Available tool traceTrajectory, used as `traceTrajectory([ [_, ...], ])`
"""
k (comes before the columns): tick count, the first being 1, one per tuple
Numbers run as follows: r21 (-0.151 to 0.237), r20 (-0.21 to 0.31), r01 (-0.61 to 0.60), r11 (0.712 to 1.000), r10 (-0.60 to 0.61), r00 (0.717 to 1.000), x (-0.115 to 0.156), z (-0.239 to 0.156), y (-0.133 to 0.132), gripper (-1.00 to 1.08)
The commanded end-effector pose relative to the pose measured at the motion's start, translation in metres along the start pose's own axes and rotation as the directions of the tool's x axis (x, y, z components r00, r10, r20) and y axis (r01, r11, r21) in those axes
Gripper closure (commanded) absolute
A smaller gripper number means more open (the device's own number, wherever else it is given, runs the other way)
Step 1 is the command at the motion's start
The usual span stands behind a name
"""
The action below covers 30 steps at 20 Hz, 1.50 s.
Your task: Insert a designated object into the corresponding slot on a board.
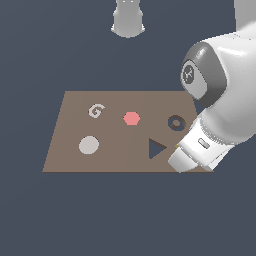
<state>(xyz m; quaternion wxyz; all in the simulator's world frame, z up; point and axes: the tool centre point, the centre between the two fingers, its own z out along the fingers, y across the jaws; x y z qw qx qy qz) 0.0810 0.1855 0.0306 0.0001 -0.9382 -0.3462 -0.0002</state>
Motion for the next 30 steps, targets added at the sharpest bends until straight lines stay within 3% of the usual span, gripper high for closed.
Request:
traceTrajectory([
  [1,0.000,0.000,-0.012,1.000,0.012,1.000,-0.001,0.000,0.002,1.08],
  [9,0.000,0.000,-0.136,0.991,0.136,0.991,-0.006,-0.002,0.017,1.08],
  [14,0.000,0.000,-0.273,0.962,0.273,0.962,-0.015,-0.004,0.032,1.08],
  [22,0.000,0.000,-0.521,0.853,0.521,0.853,-0.038,-0.007,0.057,1.08],
  [30,0.000,0.001,-0.653,0.757,0.653,0.757,-0.055,-0.009,0.069,1.08],
])
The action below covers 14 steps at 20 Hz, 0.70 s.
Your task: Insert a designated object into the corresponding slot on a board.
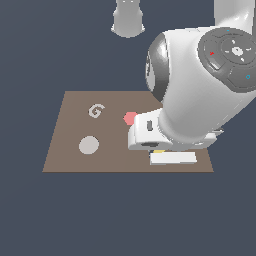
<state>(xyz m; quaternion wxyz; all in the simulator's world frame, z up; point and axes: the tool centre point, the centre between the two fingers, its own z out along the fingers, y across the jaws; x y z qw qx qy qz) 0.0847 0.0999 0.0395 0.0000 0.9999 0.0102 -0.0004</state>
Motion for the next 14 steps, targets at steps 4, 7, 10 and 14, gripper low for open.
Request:
traceTrajectory([
  [4,0.000,0.000,-0.062,0.998,0.062,0.998,-0.003,-0.001,0.007,1.08],
  [7,0.000,0.000,-0.069,0.998,0.069,0.998,-0.004,-0.001,0.008,1.08],
  [10,0.000,0.000,-0.065,0.998,0.065,0.998,-0.004,0.001,0.007,1.08],
  [14,0.000,0.001,-0.069,0.998,0.069,0.998,-0.004,0.009,0.007,1.08],
])
